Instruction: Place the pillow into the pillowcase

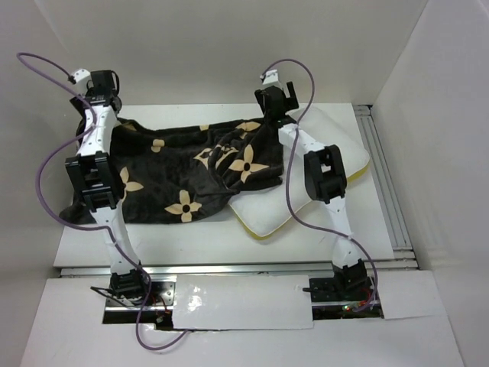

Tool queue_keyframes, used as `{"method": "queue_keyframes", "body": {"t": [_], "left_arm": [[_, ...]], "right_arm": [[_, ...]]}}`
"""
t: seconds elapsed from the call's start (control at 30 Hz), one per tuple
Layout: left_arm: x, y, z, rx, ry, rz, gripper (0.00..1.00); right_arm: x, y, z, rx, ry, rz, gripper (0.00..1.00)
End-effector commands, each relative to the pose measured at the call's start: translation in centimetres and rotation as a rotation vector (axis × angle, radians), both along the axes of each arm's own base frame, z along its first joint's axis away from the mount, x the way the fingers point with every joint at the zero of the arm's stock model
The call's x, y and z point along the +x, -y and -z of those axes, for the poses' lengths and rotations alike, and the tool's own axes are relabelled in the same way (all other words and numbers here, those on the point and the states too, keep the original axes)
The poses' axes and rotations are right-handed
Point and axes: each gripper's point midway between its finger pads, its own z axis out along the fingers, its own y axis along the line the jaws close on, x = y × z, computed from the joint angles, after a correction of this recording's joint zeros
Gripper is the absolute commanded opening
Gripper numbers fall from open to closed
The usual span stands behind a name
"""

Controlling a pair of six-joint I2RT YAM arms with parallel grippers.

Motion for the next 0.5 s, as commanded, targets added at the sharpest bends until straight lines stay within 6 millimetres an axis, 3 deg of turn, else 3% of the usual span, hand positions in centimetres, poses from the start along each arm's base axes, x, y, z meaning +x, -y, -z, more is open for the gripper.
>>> {"method": "queue_keyframes", "body": {"t": [0.0, 0.03, 0.13, 0.17, 0.2, 0.23, 0.3, 0.33, 0.37, 0.4, 0.43, 0.47], "left_arm": [[2.4, 3.4, -6.1, 0.055, 0.155, 0.109, 0.91], [2.6, 4.3, -6.6, 0.081, 0.133, 0.16, 1.0], [2.6, 8.3, -9.1, 0.125, 0.129, 0.257, 1.0], [2.5, 9.3, -9.4, 0.132, 0.123, 0.28, 1.0], [1.6, 10.5, -11.3, 0.137, 0.143, 0.309, 1.0], [1.4, 12.7, -11.6, 0.127, 0.142, 0.358, 1.0], [0.4, 15.7, -12.7, 0.095, 0.162, 0.444, 1.0], [-0.3, 18.5, -11.7, 0.064, 0.136, 0.526, 1.0], [-1.8, 21.5, -14.3, 0.025, 0.196, 0.669, 1.0], [-3.1, 25.1, -12.6, -0.008, 0.155, 0.784, 1.0], [-4.3, 27.3, -12.8, -0.021, 0.168, 0.847, 1.0], [-6.9, 29.3, -15.5, -0.028, 0.243, 0.901, 0.97]], "right_arm": [[-2.2, 0.3, -14.5, 0.063, 0.256, 0.05, 1.0], [-3.1, -0.3, -12.9, 0.062, 0.209, 0.038, 1.0], [-6.1, 0.7, -14.9, 0.104, 0.137, 0.045, 1.0], [-6.9, 0.7, -14.9, 0.12, 0.097, 0.033, 1.0], [-7.9, 0.5, -14.9, 0.142, 0.051, 0.014, 1.0], [-10.1, 1.5, -14.6, 0.199, -0.034, 0.038, 1.0], [-12.5, 2.9, -13.4, 0.275, -0.126, 0.058, 1.0], [-14.7, 3.8, -15.1, 0.321, -0.121, 0.061, 1.0], [-17.1, 4.8, -11.5, 0.354, -0.212, 0.115, 1.0], [-19.5, 6.2, -13.8, 0.402, -0.164, 0.129, 1.0], [-20.7, 6.5, -14.1, 0.435, -0.137, 0.131, 1.0], [-22.5, 7.9, -10.8, 0.454, -0.191, 0.168, 1.0]]}}
